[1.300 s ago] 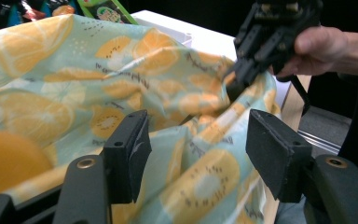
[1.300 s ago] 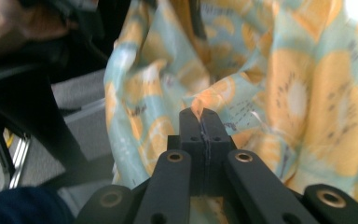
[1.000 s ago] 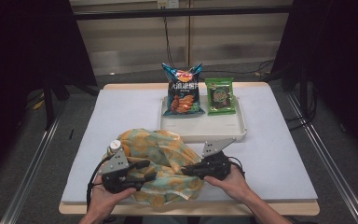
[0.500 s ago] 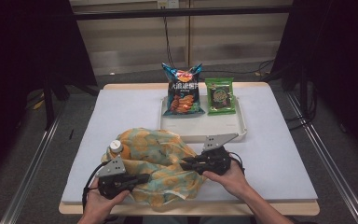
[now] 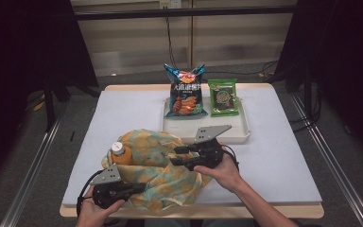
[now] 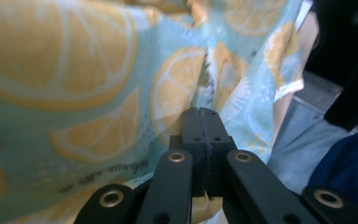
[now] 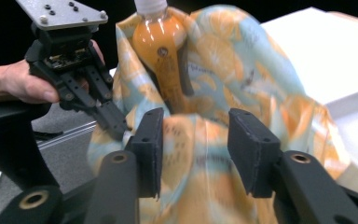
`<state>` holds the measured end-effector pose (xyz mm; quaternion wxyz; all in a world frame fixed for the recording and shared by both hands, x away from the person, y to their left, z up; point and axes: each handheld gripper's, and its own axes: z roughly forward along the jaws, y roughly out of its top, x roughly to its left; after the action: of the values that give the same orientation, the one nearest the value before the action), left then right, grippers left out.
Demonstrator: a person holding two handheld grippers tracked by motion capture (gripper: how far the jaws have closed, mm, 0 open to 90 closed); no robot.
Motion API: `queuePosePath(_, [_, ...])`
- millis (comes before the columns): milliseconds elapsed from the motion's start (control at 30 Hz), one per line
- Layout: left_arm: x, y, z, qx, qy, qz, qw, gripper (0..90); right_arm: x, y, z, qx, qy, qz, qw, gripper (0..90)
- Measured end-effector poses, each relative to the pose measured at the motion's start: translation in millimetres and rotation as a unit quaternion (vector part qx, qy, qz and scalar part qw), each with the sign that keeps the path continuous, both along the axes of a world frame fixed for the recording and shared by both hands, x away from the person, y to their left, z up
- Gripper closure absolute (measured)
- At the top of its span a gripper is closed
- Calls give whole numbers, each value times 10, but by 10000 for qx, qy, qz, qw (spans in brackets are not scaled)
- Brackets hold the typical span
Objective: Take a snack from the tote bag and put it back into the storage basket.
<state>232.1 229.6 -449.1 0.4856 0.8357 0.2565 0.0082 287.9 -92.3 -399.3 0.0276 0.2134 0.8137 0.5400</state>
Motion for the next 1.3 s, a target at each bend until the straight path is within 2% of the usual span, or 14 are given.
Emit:
queuePosePath(200, [-37, 115, 95, -451, -209, 35, 9988, 874, 64, 152, 138, 93, -131, 96, 9998, 526])
queuePosePath(367, [-63, 232, 137, -603, -271, 167, 9977, 864, 129, 379, 153, 79, -154, 219, 9996, 529])
queuePosePath(467, [-16, 284, 96, -576, -201, 312, 9976, 864, 173, 547, 168, 48, -172, 365, 9992, 543])
queuePosePath(567, [36, 299, 46, -377, -137, 388, 9984, 849, 222, 714, 171, -43, -179, 469, 9987, 552])
queuePosePath(700, [82, 326, 5, -374, 8, 512, 9980, 835, 281, 926, 137, -160, -198, 616, 9978, 547])
queuePosePath(767, [95, 333, -6, -347, 7, 519, 9980, 834, 290, 994, 125, -123, -181, 660, 9976, 535])
queuePosePath(867, [96, 329, -5, -355, 8, 520, 9980, 816, 304, 1120, 108, -219, -216, 684, 9972, 512])
queuePosePath(1000, [89, 317, -3, -338, -12, 514, 9981, 800, 354, 1253, 75, -335, -255, 675, 9968, 492])
queuePosePath(1133, [91, 321, -3, -345, -14, 521, 9980, 782, 388, 1329, 32, -248, -179, 695, 9971, 419])
queuePosePath(1300, [93, 326, 4, -357, -31, 548, 9979, 761, 395, 1407, -8, -283, -199, 656, 9972, 344])
